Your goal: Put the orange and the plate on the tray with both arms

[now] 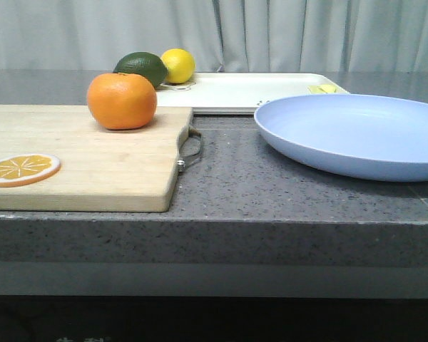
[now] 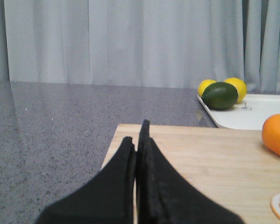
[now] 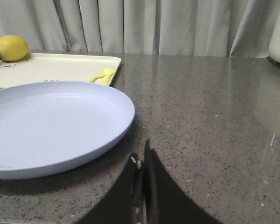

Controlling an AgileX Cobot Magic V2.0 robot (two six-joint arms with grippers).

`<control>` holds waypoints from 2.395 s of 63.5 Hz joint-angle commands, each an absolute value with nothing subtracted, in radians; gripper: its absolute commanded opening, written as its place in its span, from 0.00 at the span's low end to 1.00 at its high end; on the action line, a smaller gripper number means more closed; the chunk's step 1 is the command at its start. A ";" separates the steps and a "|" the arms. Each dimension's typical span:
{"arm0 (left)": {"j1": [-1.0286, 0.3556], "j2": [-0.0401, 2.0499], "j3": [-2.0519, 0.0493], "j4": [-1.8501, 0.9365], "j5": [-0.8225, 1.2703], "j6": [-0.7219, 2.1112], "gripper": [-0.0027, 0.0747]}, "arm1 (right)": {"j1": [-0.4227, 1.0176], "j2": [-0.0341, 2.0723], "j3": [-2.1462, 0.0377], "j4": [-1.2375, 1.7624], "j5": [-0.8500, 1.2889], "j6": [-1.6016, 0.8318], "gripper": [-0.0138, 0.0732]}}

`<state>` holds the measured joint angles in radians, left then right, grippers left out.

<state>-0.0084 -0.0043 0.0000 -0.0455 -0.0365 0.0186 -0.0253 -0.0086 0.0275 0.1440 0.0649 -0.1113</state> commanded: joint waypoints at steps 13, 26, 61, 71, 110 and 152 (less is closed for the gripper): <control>-0.009 -0.020 -0.163 -0.055 -0.043 0.011 0.01 | -0.025 -0.032 -0.114 0.169 0.012 -0.112 0.08; -0.009 0.032 -0.390 -0.055 0.156 0.011 0.01 | -0.025 0.007 -0.307 0.165 0.134 -0.112 0.08; -0.009 0.382 -0.729 -0.055 0.496 0.011 0.01 | -0.025 0.450 -0.611 0.145 0.363 -0.112 0.08; -0.009 0.414 -0.729 -0.055 0.510 0.011 0.01 | -0.025 0.530 -0.610 0.145 0.362 -0.112 0.08; -0.033 0.438 -0.729 -0.064 0.518 0.011 0.19 | -0.025 0.595 -0.610 0.144 0.426 -0.112 0.37; -0.432 0.694 -0.815 -0.079 0.508 0.083 0.78 | -0.025 0.595 -0.610 0.143 0.461 -0.112 0.86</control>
<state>-0.3942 0.6293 -0.7574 -0.0688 0.5867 0.0602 -0.0253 0.5864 -0.5746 0.1480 0.5223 -0.1113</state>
